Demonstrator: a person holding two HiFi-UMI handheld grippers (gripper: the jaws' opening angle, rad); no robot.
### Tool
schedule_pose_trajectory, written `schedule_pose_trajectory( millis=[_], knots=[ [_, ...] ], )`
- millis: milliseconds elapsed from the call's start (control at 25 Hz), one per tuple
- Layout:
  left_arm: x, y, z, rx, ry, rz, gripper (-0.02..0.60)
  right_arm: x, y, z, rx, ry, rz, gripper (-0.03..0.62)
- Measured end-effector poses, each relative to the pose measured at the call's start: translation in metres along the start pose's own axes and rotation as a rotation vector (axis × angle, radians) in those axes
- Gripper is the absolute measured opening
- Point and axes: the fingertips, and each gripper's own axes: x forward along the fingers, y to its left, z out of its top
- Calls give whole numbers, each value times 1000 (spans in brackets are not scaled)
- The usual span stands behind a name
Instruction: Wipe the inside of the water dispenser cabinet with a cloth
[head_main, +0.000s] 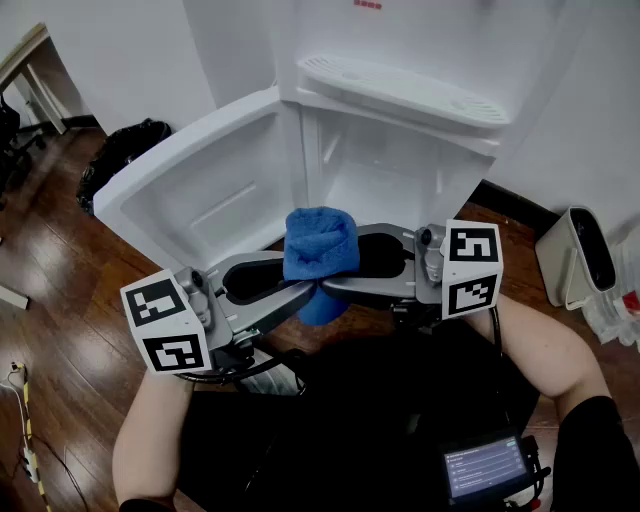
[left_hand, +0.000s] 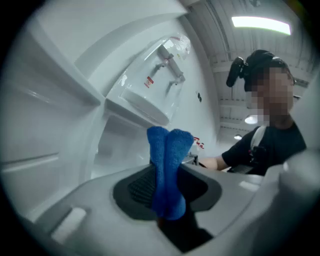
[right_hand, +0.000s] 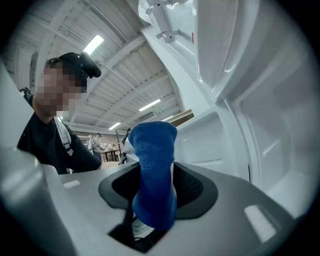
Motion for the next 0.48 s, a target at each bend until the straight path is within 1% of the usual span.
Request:
schedule_pose_trajectory(
  millis=[40, 80, 200, 280, 320, 360, 400, 440, 480],
  knots=[
    [0, 1, 0, -14, -2, -8, 120, 1, 2, 0, 4, 2, 9, 157],
    [1, 1, -1, -28, -5, -15, 120, 1, 3, -1, 8, 3, 15, 132],
    [1, 6, -3, -67, -16, -18, 121, 3, 2, -3, 21, 4, 7, 117],
    [2, 9, -2, -76, -21, 3, 128, 2, 0, -2, 36, -14, -15, 112],
    [1, 10, 0, -65, -23, 22, 141, 1, -1, 0, 42, -32, -34, 112],
    [-1, 10, 5, -35, -24, 50, 166, -1, -3, 4, 41, -54, -64, 110],
    [-7, 9, 13, 16, -27, 88, 200, -4, -7, 11, 29, -77, -110, 110],
    [-16, 8, 26, 83, -38, 135, 226, -7, -12, 19, 3, -96, -171, 111],
    [-30, 5, 44, 157, -68, 192, 236, -11, -19, 30, -39, -108, -244, 111]
  ],
)
